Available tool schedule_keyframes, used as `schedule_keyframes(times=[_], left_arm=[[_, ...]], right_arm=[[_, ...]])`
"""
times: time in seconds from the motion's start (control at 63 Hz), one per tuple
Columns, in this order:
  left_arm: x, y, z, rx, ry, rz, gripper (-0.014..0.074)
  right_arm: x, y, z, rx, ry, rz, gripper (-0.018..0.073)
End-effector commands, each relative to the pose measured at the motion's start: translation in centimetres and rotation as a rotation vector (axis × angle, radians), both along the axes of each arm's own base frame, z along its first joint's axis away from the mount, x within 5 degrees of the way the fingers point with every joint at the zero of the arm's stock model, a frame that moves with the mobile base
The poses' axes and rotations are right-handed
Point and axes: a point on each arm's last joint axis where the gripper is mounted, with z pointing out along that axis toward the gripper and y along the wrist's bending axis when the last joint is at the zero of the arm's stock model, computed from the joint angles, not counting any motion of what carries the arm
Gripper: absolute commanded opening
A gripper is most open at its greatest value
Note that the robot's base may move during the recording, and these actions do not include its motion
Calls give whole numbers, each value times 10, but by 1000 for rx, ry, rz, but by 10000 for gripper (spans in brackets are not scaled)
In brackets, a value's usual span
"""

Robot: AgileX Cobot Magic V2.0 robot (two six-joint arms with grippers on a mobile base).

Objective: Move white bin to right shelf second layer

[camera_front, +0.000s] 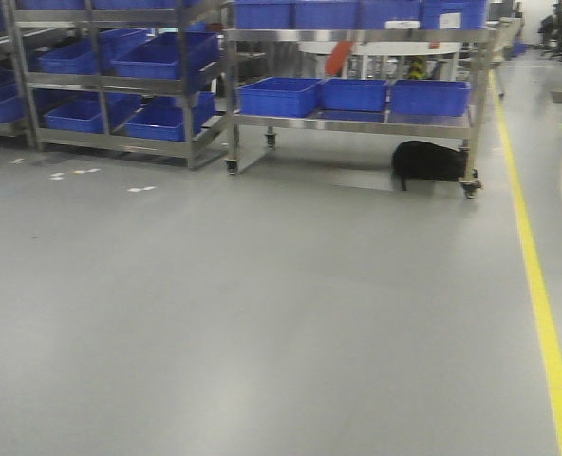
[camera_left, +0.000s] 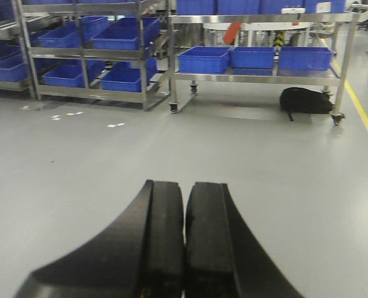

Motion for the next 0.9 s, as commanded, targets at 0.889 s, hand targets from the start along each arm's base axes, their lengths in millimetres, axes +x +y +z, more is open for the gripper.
schedule_keyframes(times=[0.889], left_arm=[[0,4,-1,-18,-71,62,85]], right_arm=[[3,0,17,-2,-119,3,52]])
